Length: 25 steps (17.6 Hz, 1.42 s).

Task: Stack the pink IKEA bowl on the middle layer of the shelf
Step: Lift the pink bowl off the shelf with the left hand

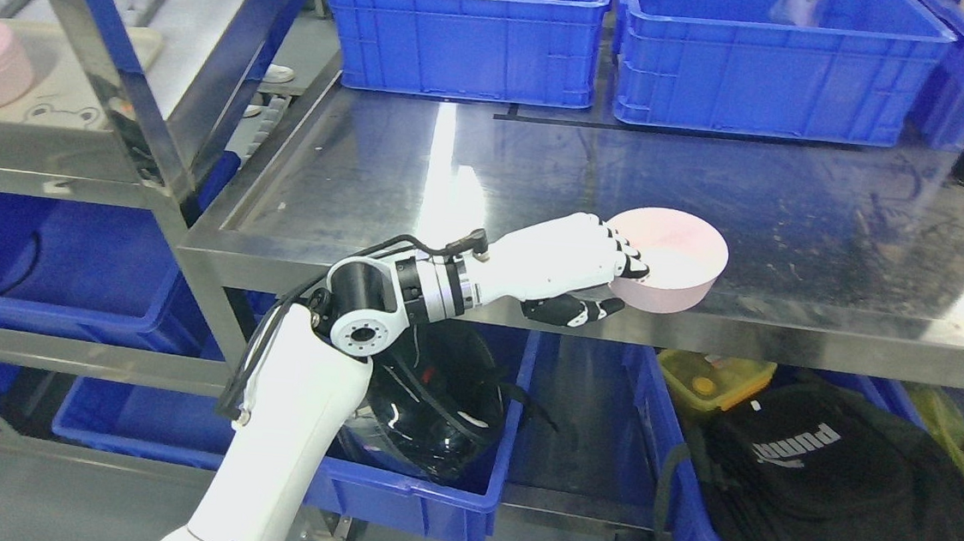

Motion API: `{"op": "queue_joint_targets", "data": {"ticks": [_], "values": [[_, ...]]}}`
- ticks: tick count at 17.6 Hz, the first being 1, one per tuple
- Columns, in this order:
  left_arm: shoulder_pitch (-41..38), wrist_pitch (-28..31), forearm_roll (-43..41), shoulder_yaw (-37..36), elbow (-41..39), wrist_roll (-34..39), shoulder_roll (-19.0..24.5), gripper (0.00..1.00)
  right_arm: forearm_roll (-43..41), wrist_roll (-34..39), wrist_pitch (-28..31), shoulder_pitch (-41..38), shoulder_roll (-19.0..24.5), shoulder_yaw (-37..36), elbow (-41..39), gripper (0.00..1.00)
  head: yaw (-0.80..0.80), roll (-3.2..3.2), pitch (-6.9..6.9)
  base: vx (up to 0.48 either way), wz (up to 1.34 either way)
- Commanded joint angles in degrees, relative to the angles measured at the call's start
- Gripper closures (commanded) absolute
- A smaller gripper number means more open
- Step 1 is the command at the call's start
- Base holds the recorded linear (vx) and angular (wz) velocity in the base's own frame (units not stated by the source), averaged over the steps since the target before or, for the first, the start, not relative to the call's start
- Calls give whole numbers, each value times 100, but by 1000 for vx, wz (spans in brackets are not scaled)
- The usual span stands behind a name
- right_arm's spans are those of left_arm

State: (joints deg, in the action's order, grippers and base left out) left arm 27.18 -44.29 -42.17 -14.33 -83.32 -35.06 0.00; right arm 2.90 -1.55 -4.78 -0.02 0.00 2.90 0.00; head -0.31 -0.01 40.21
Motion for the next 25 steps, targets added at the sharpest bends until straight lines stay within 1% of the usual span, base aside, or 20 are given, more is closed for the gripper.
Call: {"op": "queue_joint_targets", "data": {"ticks": [1,6,11,15,19,22,25], "values": [[-591,-71,51,519,-791,-9,100,98,0,6,4,-121,-100,0,-100,0,0,0,0,47,640],[-583,-71,51,510,-791,8,100,98,0,6,4,-121,-100,0,-100,0,0,0,2,49,1021],[-574,-71,51,475,-791,43,100,97,0,6,4,-121,-100,0,-100,0,0,0,4,70,1615],[-556,-71,51,544,-791,43,100,97,0,6,4,-121,-100,0,-100,0,0,0,5,66,1302],[-556,-71,51,615,-791,43,100,97,0,6,4,-121,-100,0,-100,0,0,0,4,40,758],[-556,-71,51,799,-791,43,100,97,0,6,4,-121,-100,0,-100,0,0,0,4,19,238],[-556,-71,51,809,-791,35,100,97,0,6,4,-121,-100,0,-100,0,0,0,5,1,11]]}}
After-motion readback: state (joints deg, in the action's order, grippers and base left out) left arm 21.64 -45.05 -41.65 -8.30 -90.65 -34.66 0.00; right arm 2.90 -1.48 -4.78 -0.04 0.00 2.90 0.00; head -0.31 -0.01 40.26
